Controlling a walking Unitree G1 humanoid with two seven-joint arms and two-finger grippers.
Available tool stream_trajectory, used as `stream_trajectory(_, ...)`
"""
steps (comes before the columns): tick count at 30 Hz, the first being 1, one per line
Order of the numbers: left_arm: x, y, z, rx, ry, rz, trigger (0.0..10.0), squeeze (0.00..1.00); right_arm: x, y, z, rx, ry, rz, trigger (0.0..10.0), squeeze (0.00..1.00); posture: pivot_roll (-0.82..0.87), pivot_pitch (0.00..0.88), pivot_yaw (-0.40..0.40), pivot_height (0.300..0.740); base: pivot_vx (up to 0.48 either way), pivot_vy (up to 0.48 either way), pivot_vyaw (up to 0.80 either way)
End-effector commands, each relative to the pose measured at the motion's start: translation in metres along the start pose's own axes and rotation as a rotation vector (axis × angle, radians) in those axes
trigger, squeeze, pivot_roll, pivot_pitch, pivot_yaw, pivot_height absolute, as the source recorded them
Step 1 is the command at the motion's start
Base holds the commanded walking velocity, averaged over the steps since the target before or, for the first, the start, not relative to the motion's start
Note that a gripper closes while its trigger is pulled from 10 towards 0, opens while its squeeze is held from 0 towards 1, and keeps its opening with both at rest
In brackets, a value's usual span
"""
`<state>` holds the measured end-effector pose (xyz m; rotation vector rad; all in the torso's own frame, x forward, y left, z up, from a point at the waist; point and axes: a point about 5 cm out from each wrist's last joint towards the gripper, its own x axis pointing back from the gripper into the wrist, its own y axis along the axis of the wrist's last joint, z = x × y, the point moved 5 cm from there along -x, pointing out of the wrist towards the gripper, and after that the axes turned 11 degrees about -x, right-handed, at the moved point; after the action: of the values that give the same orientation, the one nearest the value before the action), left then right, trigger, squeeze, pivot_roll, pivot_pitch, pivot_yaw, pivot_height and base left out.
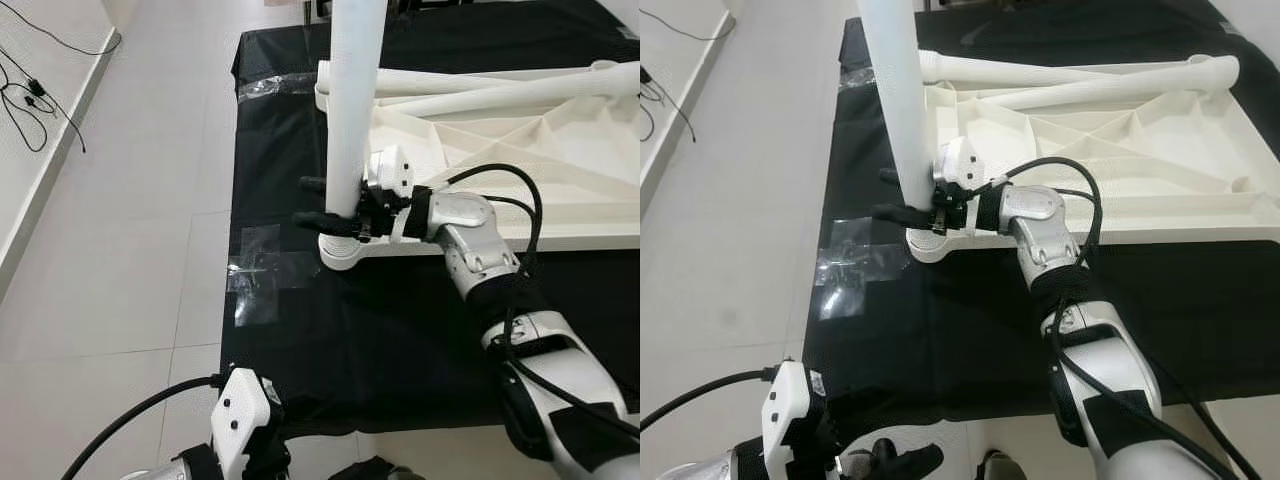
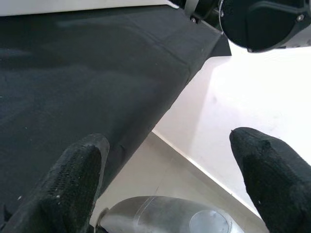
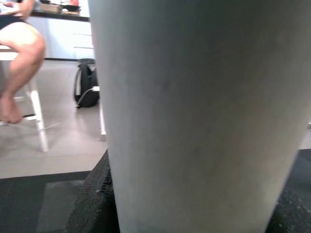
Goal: Building children table
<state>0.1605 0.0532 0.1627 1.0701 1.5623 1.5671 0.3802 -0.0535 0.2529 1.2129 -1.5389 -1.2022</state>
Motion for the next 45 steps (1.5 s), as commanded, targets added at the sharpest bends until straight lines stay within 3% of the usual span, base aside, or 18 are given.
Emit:
stream_trajectory(1,0.001,-0.003,-0.004,0.023,-0.013,0.017,10.0,0.0,0.012,-0.066,0.015,-0.259,0.032,0.177,10.0,0.0,0.02,0.332,0.028,0.74,0.0,0.0,0.0)
stream_trajectory(12,0.007,-0.004,-0.011,0.03,-0.005,0.027,10.0,0.0,-0.002,-0.05,0.022,-0.296,0.198,0.189,10.0,0.0,0.05,0.343,0.008,0.74,0.0,0.0,0.0)
stream_trajectory(28,0.022,-0.005,-0.032,0.074,0.01,0.07,10.0,0.0,-0.015,-0.028,0.032,-0.311,0.336,0.074,10.0,0.0,0.13,0.383,-0.001,0.74,0.0,0.0,0.0)
stream_trajectory(37,0.029,-0.007,-0.037,0.095,0.012,0.082,10.0,0.0,-0.023,-0.024,0.038,-0.218,0.388,0.107,10.0,0.0,0.15,0.391,0.006,0.74,0.0,0.0,0.0)
stream_trajectory(39,0.03,-0.008,-0.036,0.098,0.015,0.088,10.0,0.0,-0.022,-0.03,0.037,-0.155,0.369,0.155,10.0,0.0,0.14,0.387,0.006,0.74,0.0,0.0,0.0)
stream_trajectory(44,0.029,-0.008,-0.036,0.097,0.017,0.089,10.0,0.0,-0.019,-0.037,0.036,-0.13,0.342,0.188,10.0,0.0,0.13,0.381,0.001,0.74,0.0,0.0,0.0)
stream_trajectory(45,0.027,-0.007,-0.035,0.094,0.019,0.086,10.0,0.0,-0.016,-0.047,0.032,-0.12,0.285,0.225,10.0,0.0,0.11,0.368,-0.008,0.74,0.0,0.0,0.0)
